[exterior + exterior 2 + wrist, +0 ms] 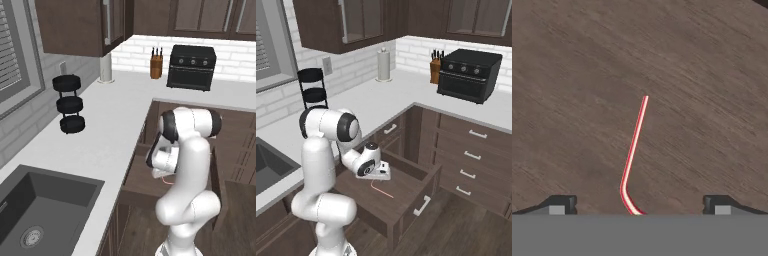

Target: Take a straw from the drawer in front and place it inside the glass cup on the dining counter.

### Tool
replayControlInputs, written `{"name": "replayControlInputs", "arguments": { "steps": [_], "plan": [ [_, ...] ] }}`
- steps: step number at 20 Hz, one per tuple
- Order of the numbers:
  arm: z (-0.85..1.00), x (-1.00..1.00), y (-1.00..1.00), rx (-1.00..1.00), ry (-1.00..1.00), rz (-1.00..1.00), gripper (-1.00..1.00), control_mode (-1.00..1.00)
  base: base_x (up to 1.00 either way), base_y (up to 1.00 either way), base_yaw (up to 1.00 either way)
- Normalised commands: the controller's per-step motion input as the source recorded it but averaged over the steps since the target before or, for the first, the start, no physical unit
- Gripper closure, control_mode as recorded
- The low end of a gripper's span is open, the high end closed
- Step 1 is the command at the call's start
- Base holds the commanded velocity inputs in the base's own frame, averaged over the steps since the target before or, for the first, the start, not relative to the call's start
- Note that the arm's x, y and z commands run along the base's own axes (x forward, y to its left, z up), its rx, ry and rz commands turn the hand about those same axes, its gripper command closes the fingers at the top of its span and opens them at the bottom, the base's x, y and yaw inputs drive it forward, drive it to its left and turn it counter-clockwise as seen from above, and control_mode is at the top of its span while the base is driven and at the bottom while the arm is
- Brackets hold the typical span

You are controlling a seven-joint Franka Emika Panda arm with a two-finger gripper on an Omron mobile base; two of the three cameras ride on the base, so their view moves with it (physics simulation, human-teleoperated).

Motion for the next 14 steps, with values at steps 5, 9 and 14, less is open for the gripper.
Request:
{"name": "replayControlInputs", "arguments": {
  "steps": [5, 9, 14],
  "plan": [
    [-0.33, 0.11, 0.0, 0.0, 0.01, 0.01, -1.0, -1.0, 0.0, 0.0, 0.0],
    [-0.3, 0.0, 0.03, 0.0, 0.0, 0.0, -1.0, -1.0, 0.0, 0.0, 0.0],
    [-0.3, 0.0, 0.08, -0.01, 0.0, 0.0, 1.0, -1.0, 0.0, 0.0, 0.0]
  ]
}}
